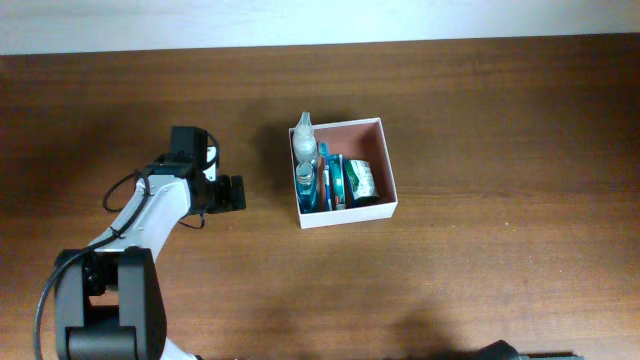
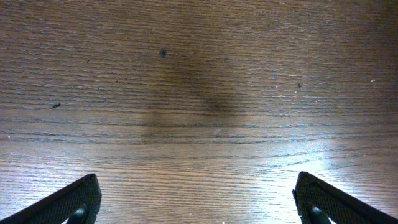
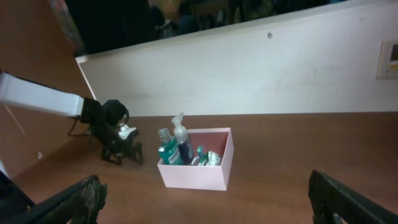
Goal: Pack container
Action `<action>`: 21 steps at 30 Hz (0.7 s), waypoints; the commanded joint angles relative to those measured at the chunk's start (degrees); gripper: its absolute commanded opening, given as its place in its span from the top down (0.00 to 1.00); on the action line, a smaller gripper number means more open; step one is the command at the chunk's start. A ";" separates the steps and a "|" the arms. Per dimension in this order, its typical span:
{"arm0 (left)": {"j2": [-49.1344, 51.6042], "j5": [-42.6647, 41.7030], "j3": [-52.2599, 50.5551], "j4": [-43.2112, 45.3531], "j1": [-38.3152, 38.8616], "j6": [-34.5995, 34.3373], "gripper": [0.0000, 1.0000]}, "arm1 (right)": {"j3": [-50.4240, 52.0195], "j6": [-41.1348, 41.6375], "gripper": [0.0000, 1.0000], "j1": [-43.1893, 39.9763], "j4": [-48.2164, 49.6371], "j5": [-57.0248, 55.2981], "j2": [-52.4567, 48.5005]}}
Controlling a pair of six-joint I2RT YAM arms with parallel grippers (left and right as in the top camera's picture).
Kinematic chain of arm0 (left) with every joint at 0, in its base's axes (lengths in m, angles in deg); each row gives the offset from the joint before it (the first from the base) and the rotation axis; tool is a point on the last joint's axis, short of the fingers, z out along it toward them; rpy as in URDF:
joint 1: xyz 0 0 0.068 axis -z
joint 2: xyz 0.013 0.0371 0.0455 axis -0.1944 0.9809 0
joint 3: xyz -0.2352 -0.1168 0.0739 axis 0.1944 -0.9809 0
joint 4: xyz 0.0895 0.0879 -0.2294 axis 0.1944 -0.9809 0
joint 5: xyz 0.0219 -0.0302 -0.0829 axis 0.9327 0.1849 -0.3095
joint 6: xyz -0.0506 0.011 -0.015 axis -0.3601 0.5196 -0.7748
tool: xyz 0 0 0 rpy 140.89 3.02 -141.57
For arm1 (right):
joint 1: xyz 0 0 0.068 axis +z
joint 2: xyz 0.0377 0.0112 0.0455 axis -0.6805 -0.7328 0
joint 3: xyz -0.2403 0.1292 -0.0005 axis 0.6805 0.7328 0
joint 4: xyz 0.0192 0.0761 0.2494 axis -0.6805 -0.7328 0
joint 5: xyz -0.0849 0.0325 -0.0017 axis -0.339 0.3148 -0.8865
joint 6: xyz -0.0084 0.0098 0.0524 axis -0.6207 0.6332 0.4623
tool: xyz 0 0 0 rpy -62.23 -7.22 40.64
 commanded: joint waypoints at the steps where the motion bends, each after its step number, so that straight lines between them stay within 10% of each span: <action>1: 0.46 0.39 -0.28 0.09 -0.09 -0.09 0.01 | 1.16 0.09 0.02 0.02 0.17 -0.63 0.17; 21: 0.46 0.39 -0.28 0.09 -0.09 -0.09 0.00 | 5.03 0.09 0.02 0.04 2.75 -2.03 0.17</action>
